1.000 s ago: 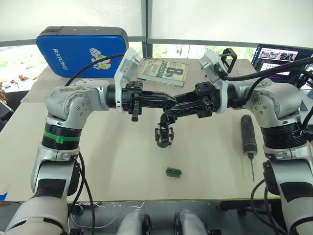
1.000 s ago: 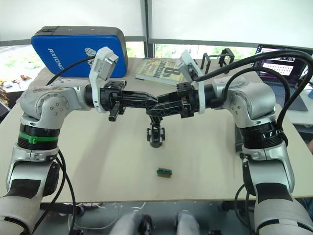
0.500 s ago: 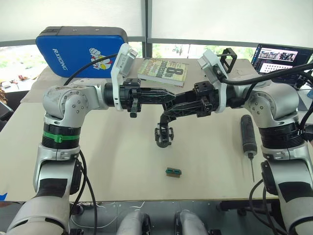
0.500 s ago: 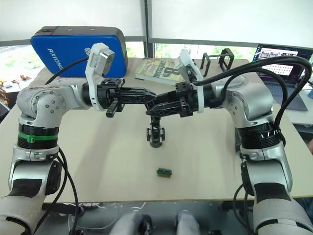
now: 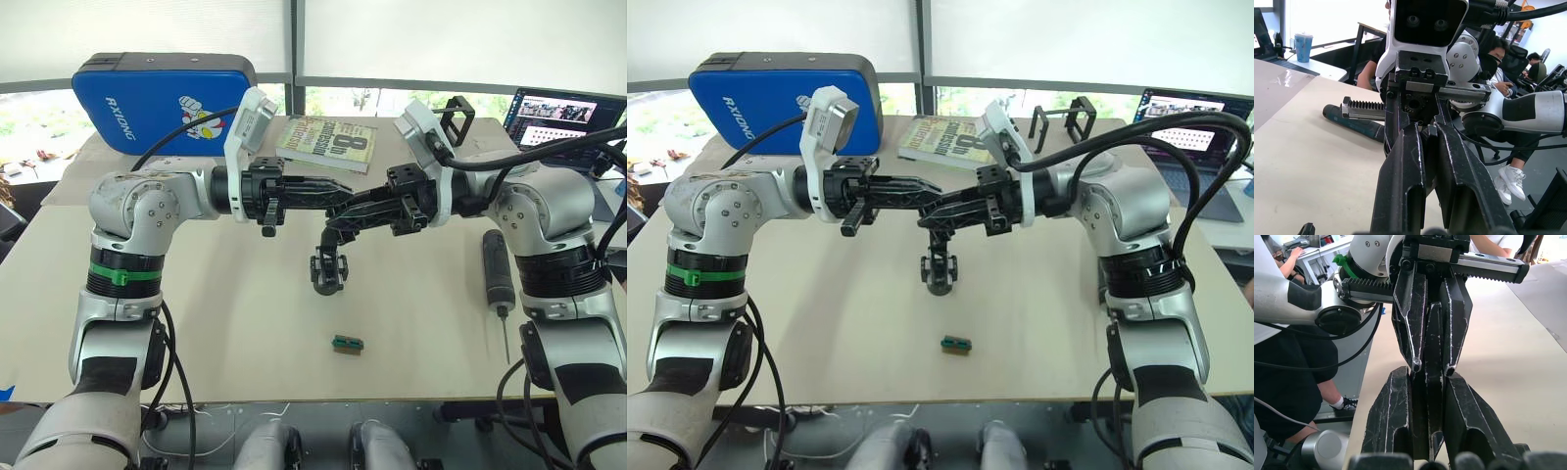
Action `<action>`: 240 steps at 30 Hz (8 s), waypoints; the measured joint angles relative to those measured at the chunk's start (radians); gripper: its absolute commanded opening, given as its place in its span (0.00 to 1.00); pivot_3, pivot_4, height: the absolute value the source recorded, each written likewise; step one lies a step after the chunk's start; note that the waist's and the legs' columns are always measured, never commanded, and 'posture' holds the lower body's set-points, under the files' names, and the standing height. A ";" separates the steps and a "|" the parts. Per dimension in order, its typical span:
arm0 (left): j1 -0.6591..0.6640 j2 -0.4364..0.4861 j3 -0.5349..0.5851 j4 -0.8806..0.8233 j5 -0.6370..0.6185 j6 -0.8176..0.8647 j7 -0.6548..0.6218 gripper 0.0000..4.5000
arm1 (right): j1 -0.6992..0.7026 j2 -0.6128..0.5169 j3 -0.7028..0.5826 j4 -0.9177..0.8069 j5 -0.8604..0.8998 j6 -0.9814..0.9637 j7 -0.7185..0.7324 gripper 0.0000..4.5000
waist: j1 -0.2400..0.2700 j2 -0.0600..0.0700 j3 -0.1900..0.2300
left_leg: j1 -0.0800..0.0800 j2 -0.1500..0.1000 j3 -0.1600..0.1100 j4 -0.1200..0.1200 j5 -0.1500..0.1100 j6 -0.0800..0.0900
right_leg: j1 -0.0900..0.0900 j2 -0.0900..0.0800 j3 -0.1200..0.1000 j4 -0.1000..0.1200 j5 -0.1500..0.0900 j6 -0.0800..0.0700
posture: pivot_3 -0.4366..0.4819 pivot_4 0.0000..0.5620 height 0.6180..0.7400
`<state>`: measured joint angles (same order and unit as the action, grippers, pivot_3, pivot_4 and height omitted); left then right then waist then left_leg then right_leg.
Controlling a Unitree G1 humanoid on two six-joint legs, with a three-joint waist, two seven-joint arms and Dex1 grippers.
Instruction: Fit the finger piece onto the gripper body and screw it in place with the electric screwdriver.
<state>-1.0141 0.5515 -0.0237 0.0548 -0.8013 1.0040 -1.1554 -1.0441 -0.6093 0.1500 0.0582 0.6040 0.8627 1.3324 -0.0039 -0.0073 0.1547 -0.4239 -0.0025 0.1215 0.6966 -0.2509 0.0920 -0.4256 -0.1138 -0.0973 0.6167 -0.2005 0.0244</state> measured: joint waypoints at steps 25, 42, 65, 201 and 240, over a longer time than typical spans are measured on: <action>0.007 0.002 -0.002 -0.003 0.009 0.003 -0.014 0.00 | 0.003 -0.009 -0.004 -0.009 0.011 0.023 0.012 0.17 | 0.000 0.000 0.000 | 0.000 0.000 0.000 0.000 0.000 0.000 | 0.000 0.000 0.000 0.000 0.000 0.000 | 0.48 0.27 1.00; 0.076 0.074 -0.023 0.031 0.111 -0.167 -0.085 0.79 | 0.057 0.005 -0.006 -0.026 -0.017 -0.090 0.010 0.08 | -0.004 0.000 0.000 | 0.001 0.000 0.000 0.000 0.000 0.000 | 0.000 0.000 0.000 -0.001 0.000 0.000 | 0.48 0.27 1.00; 0.255 -0.181 -0.205 0.703 0.723 -1.187 -0.037 1.00 | 0.333 0.013 -0.005 -0.055 -0.128 -0.382 -0.008 0.08 | 0.014 0.000 0.000 | -0.002 0.000 0.001 0.004 -0.002 0.004 | -0.003 -0.007 -0.003 0.002 0.001 0.000 | 0.48 0.27 1.00; 0.285 -0.254 -0.198 0.703 0.782 -1.206 -0.018 0.51 | 0.245 0.249 0.021 0.597 -0.245 -0.914 0.206 0.32 | -0.008 0.002 -0.010 | 0.015 -0.002 0.002 -0.002 -0.014 -0.008 | 0.004 -0.034 -0.027 0.006 0.002 -0.005 | 0.48 0.27 1.00; 0.432 0.311 0.096 -0.524 -0.001 -0.188 -0.130 1.00 | 0.293 -0.537 -0.026 0.154 -0.318 0.517 -0.384 1.00 | 0.008 0.008 0.009 | 0.000 0.000 0.002 0.002 -0.009 -0.002 | -0.001 -0.027 -0.031 -0.005 -0.001 0.005 | 0.48 0.27 1.00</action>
<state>-0.5820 0.8627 0.0724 -0.4694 -0.8027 0.8164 -1.2851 -0.7507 -1.1460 0.1236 0.2123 0.2858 1.3795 0.9489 0.0045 0.0004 0.1636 -0.4237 -0.0030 0.1238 0.6984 -0.2603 0.0902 -0.4266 -0.1412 -0.1283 0.6118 -0.2012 0.0295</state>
